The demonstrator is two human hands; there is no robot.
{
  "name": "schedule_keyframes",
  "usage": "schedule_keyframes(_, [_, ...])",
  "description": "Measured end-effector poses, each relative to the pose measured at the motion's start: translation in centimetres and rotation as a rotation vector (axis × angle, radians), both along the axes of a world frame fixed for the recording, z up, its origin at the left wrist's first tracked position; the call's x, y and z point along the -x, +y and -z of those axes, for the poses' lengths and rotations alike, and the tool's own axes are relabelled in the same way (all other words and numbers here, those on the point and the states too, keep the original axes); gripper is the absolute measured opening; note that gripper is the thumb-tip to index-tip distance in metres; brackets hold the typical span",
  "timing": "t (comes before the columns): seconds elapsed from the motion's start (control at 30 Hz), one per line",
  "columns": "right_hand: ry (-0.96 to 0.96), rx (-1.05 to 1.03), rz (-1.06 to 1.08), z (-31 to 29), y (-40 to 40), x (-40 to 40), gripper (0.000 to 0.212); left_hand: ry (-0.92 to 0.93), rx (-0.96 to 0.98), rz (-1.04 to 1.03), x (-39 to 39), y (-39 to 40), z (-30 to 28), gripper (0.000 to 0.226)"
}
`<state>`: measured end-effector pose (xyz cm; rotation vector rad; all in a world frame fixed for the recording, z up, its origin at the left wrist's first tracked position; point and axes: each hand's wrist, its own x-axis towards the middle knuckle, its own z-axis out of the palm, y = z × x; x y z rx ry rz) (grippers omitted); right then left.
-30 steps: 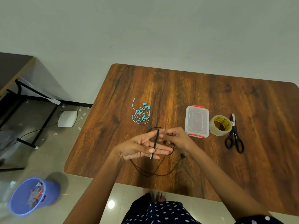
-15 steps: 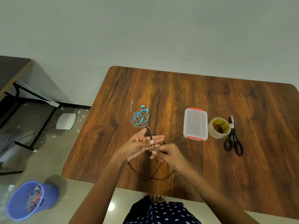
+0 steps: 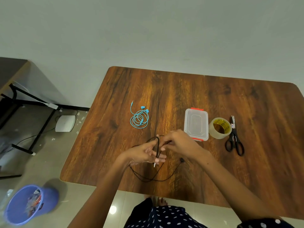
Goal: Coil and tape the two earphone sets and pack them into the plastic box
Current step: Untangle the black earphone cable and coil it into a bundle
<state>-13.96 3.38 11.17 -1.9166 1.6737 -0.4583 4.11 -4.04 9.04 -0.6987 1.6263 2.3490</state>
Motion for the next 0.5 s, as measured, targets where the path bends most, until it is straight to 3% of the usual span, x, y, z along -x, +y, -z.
schedule_keyframes(0.13, [-0.084,0.083,-0.053,-0.4,-1.2,1.3,0.006,0.064,-0.064,0.166,-0.3,0.6,-0.1,0.085])
schedule_keyframes(0.33, [-0.592,0.005,0.232,0.5,-1.0,2.6,0.005,0.294,-0.300,0.193,-1.1,0.7,-0.7,0.082])
schedule_keyframes(0.5, [-0.748,0.002,0.360,2.3,-0.4,1.3,0.011,0.452,-0.402,0.150,-0.9,1.2,-0.9,0.081])
